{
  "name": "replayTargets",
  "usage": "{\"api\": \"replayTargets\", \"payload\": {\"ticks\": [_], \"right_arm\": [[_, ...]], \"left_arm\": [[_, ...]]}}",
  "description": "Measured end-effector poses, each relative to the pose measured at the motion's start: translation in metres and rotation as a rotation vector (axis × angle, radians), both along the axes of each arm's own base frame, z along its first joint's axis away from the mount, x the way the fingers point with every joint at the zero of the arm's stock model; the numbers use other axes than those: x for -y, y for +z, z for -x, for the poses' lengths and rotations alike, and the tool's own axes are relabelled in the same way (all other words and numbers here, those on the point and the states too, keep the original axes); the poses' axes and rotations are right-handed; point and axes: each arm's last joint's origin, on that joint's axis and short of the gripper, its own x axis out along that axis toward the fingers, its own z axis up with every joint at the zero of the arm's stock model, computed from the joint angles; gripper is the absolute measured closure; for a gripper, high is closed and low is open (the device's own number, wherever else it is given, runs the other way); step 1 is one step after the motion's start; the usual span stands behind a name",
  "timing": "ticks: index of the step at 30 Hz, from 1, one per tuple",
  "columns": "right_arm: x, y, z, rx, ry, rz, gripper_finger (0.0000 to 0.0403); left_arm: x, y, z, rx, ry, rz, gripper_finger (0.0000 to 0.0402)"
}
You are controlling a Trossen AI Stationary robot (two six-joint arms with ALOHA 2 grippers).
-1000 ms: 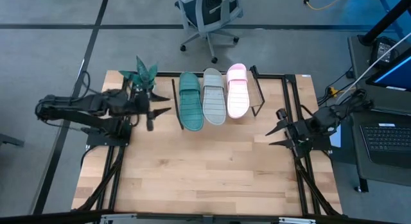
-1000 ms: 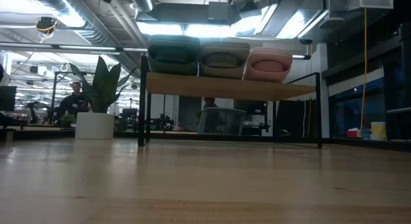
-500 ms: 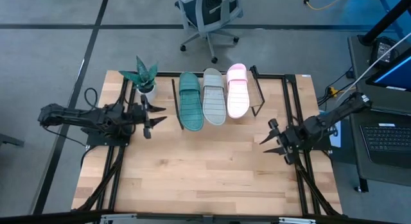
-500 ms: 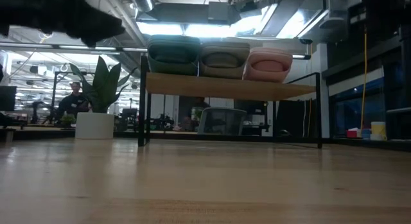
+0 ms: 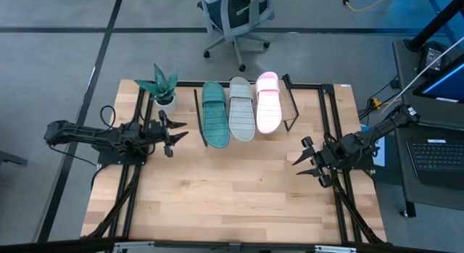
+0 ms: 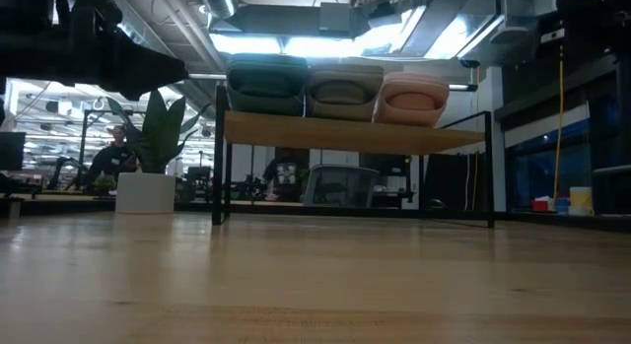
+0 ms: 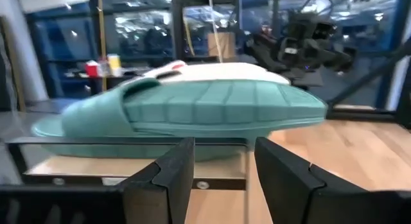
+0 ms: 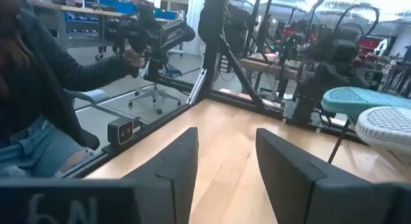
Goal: Pick and place slides into the shelf
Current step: Return to Home Position
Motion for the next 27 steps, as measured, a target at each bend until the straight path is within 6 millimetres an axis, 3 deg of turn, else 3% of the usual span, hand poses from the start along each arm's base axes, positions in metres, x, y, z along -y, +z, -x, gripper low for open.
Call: {"api": "replayTargets", "payload": {"ticks": [7, 12, 27], "right_arm": [[0.004, -0.003, 0.008, 0.001, 0.001, -0.024, 0.0244], [0.005, -0.021, 0.009, 0.017, -0.005, -0.011, 0.0244], [0.006, -0.021, 0.008, 0.037, -0.033, 0.037, 0.0244]], "left_arm": [[-0.006, -0.003, 0.0, -0.013, 0.007, 0.0, 0.0245], [-0.008, -0.007, 0.0, -0.057, 0.023, 0.002, 0.0245], [-0.009, -0.01, 0.0, -0.084, 0.036, 0.003, 0.0245]]}}
